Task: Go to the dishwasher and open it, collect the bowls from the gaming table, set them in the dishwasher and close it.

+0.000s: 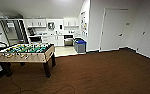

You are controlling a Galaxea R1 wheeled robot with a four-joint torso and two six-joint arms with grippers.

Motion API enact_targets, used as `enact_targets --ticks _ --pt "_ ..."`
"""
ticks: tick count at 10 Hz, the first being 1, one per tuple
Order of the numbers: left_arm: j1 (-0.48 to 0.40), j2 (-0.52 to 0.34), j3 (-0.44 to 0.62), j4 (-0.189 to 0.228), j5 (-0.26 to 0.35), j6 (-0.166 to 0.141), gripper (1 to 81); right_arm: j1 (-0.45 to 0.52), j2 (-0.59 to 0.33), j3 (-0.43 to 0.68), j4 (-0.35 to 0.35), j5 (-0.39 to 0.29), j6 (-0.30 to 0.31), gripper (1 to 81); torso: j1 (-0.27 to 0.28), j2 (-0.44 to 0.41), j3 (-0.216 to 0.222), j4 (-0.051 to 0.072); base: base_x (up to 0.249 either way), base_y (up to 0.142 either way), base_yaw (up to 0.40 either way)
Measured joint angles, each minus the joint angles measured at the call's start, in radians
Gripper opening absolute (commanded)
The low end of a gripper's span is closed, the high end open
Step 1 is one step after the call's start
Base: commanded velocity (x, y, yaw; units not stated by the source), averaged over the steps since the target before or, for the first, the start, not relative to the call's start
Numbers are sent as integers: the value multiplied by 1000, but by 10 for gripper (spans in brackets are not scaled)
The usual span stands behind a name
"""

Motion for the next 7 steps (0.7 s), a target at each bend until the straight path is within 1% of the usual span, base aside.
enact_targets --ticks 3,7 --pt "16 0 0 0 2 0 10 -11 -5 -1 0 0 1 10 -2 -1 0 0 94 0 0" --pt "3 1 0 0 -2 0 10 -7 -5 -1 0 1 0 10 -1 0 0 0 115 0 0"
